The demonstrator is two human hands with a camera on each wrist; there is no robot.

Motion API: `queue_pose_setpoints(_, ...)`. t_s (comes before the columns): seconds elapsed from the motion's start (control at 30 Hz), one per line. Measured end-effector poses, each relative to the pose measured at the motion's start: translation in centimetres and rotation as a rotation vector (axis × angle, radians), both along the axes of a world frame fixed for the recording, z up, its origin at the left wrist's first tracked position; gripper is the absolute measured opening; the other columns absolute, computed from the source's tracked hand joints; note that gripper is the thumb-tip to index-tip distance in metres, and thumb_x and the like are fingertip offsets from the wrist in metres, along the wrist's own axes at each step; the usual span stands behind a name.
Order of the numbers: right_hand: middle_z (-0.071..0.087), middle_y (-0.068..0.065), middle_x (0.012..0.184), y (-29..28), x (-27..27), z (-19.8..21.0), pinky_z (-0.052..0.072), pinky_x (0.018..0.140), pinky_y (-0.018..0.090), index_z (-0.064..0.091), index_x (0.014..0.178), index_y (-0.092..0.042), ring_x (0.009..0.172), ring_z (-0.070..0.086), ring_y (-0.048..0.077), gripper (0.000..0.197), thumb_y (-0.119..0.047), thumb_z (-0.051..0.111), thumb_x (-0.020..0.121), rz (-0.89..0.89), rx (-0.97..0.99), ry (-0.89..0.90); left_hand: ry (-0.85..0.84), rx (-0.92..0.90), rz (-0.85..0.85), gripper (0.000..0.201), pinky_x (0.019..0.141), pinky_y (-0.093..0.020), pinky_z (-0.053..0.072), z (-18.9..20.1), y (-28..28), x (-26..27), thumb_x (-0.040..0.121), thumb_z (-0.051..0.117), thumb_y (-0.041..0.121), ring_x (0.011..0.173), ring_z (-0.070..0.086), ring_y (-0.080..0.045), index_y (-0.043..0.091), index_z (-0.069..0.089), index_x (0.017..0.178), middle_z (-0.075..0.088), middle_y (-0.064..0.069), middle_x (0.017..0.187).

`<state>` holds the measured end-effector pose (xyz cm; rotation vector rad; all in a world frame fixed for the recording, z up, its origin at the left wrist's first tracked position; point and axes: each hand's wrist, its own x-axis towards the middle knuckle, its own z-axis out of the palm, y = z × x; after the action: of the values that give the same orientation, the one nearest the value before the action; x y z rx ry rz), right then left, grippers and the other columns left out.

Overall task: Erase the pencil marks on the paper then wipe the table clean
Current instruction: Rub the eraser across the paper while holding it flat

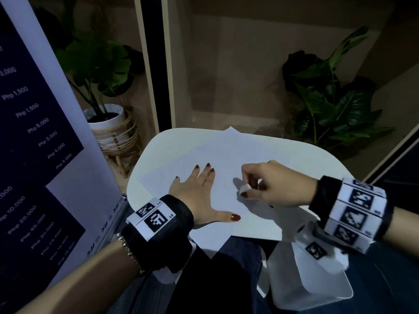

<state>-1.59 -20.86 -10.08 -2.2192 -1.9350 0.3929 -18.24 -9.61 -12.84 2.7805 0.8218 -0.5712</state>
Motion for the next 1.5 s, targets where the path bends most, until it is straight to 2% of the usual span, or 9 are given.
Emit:
queue_pose_setpoints(0.23,0.056,-0.009,0.066,-1.8,0.6,-2.2,0.038,0.056,0.023,0.049,0.084,-0.015,0.069,0.053,0.019,0.014,-0.020,0.058,0.094,-0.177,0.068,-0.020,0.009,-0.099,-0.047,0.102,0.121,-0.047,0.006,0.9,1.0,-0.1,0.088,0.035,0.076,0.149,-0.017,-0.014,0.019,-0.015,0.155,-0.025,0.005,0.160)
queue_pose_setpoints(0.33,0.054,-0.015,0.065,-2.4,1.7,-2.2,0.037,0.055,0.017,0.051,0.083,-0.016,0.068,0.051,0.011,0.014,-0.021,0.059,0.094,-0.257,0.092,-0.006,0.012,-0.130,-0.114,0.094,0.122,-0.047,0.005,1.0,0.7,-0.2,0.090,0.038,0.071,0.149,-0.019,-0.014,0.026,-0.013,0.156,-0.026,0.005,0.160)
queue_pose_setpoints(0.57,0.065,-0.005,0.069,-4.5,2.0,-2.2,0.041,0.057,0.022,0.057,0.080,-0.018,0.065,0.058,0.009,0.017,-0.027,0.067,0.089,-0.301,0.113,0.090,-0.001,-0.045,-0.164,0.085,0.122,-0.051,0.006,0.3,-0.3,0.1,0.091,0.036,0.071,0.149,-0.019,-0.018,0.039,-0.013,0.154,-0.027,0.004,0.160)
queue_pose_setpoints(0.87,0.062,0.002,0.067,-6.3,-0.2,-5.4,0.048,0.067,0.032,0.064,0.085,-0.018,0.064,0.058,0.025,0.007,-0.017,0.071,0.089,-0.400,0.430,0.618,-0.008,-0.002,-0.154,0.077,0.118,-0.057,0.002,-0.7,-1.8,0.9,0.091,0.027,0.074,0.148,-0.023,-0.026,0.047,-0.014,0.151,-0.028,-0.001,0.160)
queue_pose_setpoints(1.0,0.062,0.013,0.073,-5.7,-0.1,-6.0,0.045,0.067,0.037,0.071,0.087,-0.019,0.068,0.054,0.034,0.008,-0.012,0.069,0.091,-0.344,0.462,0.683,-0.006,0.008,-0.142,0.077,0.117,-0.060,0.000,-1.0,-2.0,1.0,0.088,0.023,0.077,0.147,-0.025,-0.028,0.050,-0.016,0.149,-0.030,-0.002,0.159)
queue_pose_setpoints(1.1,0.058,0.003,0.068,-5.3,0.0,-5.9,0.040,0.063,0.033,0.072,0.088,-0.018,0.063,0.045,0.024,0.008,-0.012,0.068,0.090,-0.268,0.400,0.670,-0.006,0.008,-0.116,0.080,0.115,-0.062,-0.004,-1.5,-2.4,1.1,0.084,0.020,0.081,0.145,-0.029,-0.030,0.051,-0.019,0.148,-0.035,-0.002,0.156)
queue_pose_setpoints(1.17,0.055,0.002,0.067,-5.2,-0.1,-5.9,0.038,0.061,0.031,0.072,0.092,-0.020,0.064,0.044,0.028,0.003,-0.019,0.069,0.092,-0.229,0.377,0.636,-0.008,0.015,-0.102,0.084,0.114,-0.064,-0.007,-1.9,-2.7,1.2,0.081,0.018,0.085,0.144,-0.033,-0.031,0.051,-0.022,0.147,-0.038,-0.002,0.155)
queue_pose_setpoints(1.33,0.063,0.026,0.086,-6.0,0.5,-5.9,0.048,0.071,0.044,0.072,0.095,-0.024,0.077,0.056,0.041,0.011,-0.023,0.064,0.088,-0.105,0.280,0.661,-0.033,-0.007,-0.087,0.087,0.111,-0.068,-0.011,-2.2,-2.7,1.0,0.078,0.019,0.087,0.142,-0.036,-0.029,0.052,-0.022,0.146,-0.040,-0.001,0.154)
queue_pose_setpoints(1.5,0.060,0.015,0.078,-5.2,0.2,-6.2,0.042,0.062,0.039,0.070,0.094,-0.022,0.067,0.051,0.030,0.003,-0.024,0.068,0.093,-0.210,0.402,0.637,-0.006,0.003,-0.087,0.090,0.111,-0.069,-0.009,-2.0,-2.8,1.1,0.075,0.018,0.088,0.141,-0.037,-0.031,0.050,-0.024,0.146,-0.041,-0.003,0.153)
